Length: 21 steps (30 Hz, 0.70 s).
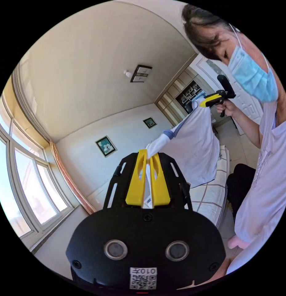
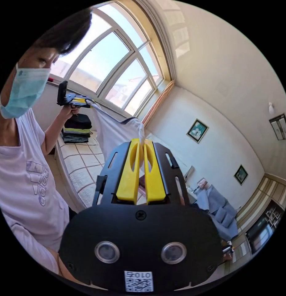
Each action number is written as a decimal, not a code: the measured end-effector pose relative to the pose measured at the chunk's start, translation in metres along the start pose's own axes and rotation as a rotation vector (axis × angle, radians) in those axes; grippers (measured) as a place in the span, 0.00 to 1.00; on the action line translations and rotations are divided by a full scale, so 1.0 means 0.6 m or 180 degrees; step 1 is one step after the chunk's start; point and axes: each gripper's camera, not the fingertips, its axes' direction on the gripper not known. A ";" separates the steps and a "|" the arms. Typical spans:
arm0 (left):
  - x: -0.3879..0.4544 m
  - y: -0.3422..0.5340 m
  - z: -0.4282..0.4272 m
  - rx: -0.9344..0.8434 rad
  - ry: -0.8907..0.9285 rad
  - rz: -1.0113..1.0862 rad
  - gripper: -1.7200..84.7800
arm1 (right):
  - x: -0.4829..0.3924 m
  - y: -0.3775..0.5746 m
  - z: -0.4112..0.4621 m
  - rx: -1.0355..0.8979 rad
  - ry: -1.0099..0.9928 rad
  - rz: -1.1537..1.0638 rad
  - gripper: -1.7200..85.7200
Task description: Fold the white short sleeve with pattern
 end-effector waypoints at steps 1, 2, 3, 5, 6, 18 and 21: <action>-0.004 -0.013 -0.020 0.0056 -0.0007 0.0023 0.01 | -0.003 -0.022 -0.036 0.0141 0.0075 -0.0083 0.06; -0.010 -0.038 -0.052 0.0139 -0.0025 0.0117 0.01 | -0.003 -0.032 -0.051 0.0198 0.0121 -0.0121 0.06; -0.018 -0.062 -0.074 0.0152 -0.0068 0.0204 0.01 | -0.003 -0.051 -0.072 0.0295 0.0216 -0.0204 0.06; -0.030 -0.090 -0.090 0.0121 -0.0125 0.0322 0.01 | 0.004 -0.076 -0.082 0.0375 0.0293 -0.0273 0.06; -0.042 -0.102 -0.089 0.0068 -0.0119 0.0338 0.01 | 0.015 -0.090 -0.074 0.0377 0.0305 -0.0275 0.06; -0.215 0.194 0.364 -0.1670 0.0971 -0.0924 0.01 | 0.175 0.021 0.541 -0.1156 -0.1240 0.0754 0.06; -0.298 0.202 0.435 -0.1510 0.0800 -0.1142 0.02 | 0.255 0.028 0.655 -0.0841 -0.1595 0.1259 0.06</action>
